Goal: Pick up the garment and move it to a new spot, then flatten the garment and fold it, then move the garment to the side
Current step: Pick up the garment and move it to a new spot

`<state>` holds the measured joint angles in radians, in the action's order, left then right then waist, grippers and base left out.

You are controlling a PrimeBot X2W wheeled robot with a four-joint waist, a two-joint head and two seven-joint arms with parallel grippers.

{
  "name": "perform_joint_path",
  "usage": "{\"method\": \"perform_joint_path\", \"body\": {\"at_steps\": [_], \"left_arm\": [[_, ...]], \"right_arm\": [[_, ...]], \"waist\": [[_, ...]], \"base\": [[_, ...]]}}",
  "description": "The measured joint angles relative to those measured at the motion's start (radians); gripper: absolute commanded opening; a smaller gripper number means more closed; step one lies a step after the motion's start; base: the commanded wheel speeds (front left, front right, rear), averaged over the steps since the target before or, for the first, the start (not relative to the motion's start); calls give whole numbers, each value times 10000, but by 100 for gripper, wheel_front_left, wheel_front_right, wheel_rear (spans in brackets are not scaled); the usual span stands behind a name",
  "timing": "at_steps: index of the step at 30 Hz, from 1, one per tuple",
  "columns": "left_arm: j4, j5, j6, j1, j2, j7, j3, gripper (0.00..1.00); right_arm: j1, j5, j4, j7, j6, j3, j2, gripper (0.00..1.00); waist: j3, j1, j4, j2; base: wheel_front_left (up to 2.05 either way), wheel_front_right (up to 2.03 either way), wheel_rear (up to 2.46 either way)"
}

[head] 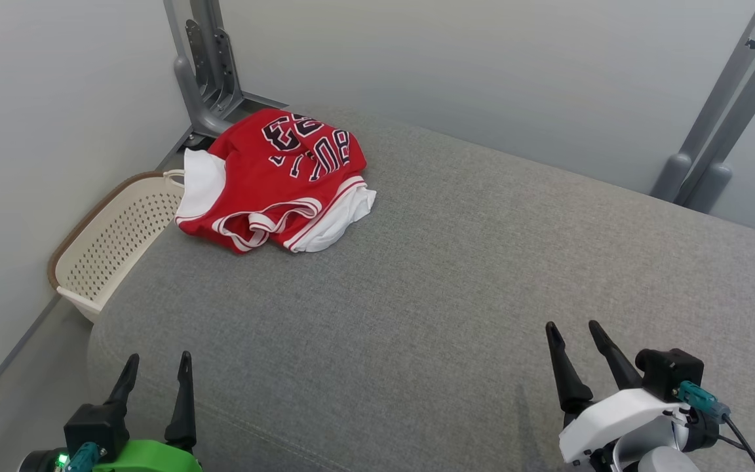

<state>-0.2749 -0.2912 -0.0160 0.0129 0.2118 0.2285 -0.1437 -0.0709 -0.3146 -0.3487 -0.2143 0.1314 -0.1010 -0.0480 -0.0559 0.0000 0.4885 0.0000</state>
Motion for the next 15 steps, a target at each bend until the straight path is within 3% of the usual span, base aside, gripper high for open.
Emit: {"method": "perform_joint_path", "body": {"at_steps": [9, 15], "left_arm": [[10, -134, 192, 26, -86, 0, -25, 100], [-566, -213, 104, -620, -115, -872, -247, 100]], "right_arm": [[-6, 81, -75, 10, -2, -25, -2, 100], [66, 301, 117, 207, -2, 69, 0, 100]], "waist": [[95, 0, 91, 0], [151, 0, 94, 0]], "base": [[0, 0, 0], [0, 0, 0]]}}
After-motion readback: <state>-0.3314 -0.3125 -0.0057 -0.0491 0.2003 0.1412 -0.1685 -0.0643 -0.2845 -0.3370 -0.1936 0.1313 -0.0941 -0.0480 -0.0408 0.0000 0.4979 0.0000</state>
